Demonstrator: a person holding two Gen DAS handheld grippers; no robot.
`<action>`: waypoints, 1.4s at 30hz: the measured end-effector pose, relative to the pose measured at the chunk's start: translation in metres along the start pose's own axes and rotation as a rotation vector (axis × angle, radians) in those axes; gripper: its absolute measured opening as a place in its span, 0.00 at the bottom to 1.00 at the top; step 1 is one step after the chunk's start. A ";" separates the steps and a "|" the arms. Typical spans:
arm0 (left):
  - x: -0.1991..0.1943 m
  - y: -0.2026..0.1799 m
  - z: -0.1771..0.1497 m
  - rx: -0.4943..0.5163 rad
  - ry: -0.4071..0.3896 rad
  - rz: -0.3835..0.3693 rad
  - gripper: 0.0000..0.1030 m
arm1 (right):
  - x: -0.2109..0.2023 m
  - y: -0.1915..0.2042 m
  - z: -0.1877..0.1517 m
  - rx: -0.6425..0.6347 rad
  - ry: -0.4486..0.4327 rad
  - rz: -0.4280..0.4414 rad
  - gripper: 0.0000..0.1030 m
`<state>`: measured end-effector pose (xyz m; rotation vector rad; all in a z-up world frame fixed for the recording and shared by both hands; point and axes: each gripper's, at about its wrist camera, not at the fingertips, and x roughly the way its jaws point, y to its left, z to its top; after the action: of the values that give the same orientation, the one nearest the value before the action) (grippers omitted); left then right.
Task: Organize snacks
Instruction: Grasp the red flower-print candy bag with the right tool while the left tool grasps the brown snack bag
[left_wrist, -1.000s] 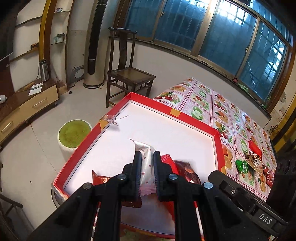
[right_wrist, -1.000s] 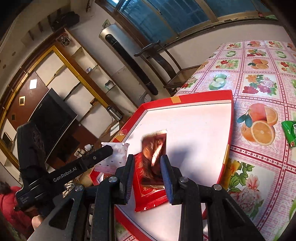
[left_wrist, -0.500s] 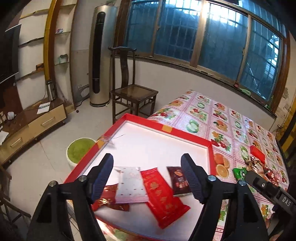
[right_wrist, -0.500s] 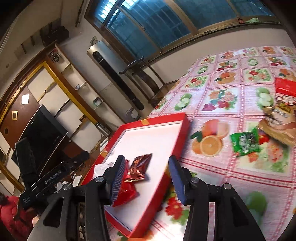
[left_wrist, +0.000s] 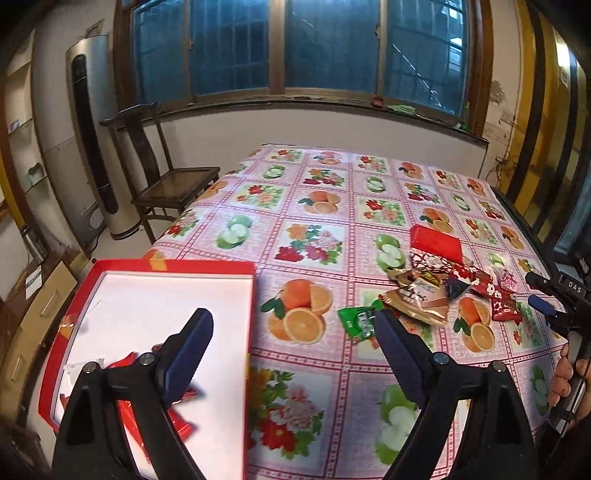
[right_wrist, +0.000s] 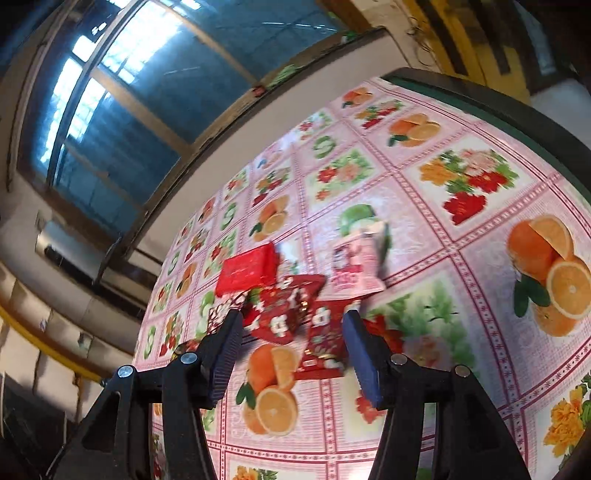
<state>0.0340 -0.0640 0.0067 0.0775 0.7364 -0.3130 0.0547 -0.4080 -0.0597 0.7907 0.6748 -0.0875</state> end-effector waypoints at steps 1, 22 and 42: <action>0.004 -0.012 0.005 0.023 0.000 -0.007 0.86 | 0.002 -0.007 0.002 0.019 0.011 -0.010 0.58; 0.123 -0.132 0.011 0.134 0.169 -0.076 0.87 | 0.042 0.014 -0.016 -0.096 0.121 -0.099 0.58; 0.126 -0.130 -0.017 0.073 0.126 -0.180 0.60 | 0.051 0.035 -0.028 -0.315 0.124 -0.247 0.31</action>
<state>0.0710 -0.2162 -0.0858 0.1010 0.8585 -0.5106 0.0910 -0.3552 -0.0815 0.4103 0.8776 -0.1533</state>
